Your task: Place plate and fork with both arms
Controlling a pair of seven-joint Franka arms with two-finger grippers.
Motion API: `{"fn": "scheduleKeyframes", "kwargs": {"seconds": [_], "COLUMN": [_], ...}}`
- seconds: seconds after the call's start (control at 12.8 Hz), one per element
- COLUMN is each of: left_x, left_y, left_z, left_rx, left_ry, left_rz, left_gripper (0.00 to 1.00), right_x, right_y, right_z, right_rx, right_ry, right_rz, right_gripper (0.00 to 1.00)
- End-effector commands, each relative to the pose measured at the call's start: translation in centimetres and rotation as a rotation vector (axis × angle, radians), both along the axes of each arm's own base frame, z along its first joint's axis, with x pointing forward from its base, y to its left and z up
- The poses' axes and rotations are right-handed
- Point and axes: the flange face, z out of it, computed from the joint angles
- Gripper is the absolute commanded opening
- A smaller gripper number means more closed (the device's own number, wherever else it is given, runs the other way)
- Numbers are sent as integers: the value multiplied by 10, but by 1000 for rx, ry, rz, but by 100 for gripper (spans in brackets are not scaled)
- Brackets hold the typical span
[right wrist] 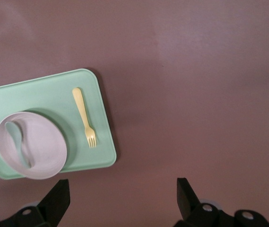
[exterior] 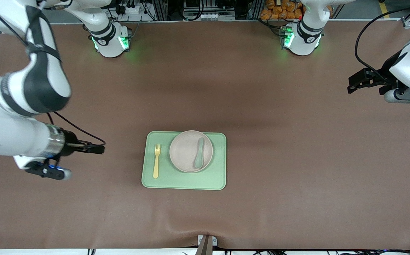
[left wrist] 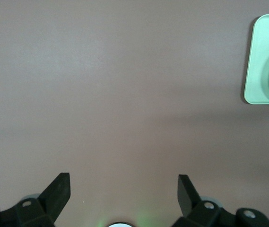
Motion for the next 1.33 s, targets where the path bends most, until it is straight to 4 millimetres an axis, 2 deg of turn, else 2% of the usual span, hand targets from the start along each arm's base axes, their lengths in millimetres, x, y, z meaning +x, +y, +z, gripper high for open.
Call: {"fn": "scheduleKeyframes", "kwargs": {"seconds": [0.0,0.08,0.24,0.47,0.71,0.86,0.94,1.25], "left_x": [-1,-1,-2,-2,-1,-1,-1,-2], "left_y": [3,3,4,6,9,11,11,10], "left_z": [6,6,8,8,8,8,8,9], "left_rx": [8,8,8,8,9,8,9,9], "left_ry": [-10,-10,-13,-16,-15,-15,-15,-17], "left_rz": [-11,-11,-10,-1,15,22,22,22], "left_gripper": [100,100,100,100,100,100,100,100], "right_x": [-28,-35,-59,-107,-153,-162,-161,-147], "right_y": [-10,-26,-38,-40,-38,-36,-38,-48], "right_z": [50,68,101,144,163,164,158,160], "right_rx": [17,21,7,-18,-55,-103,-110,-103], "right_ry": [-27,-49,-73,-141,-201,-204,-196,-232], "right_rz": [5,11,4,-10,-11,5,10,50], "right_gripper": [100,100,100,100,100,100,100,100]}}
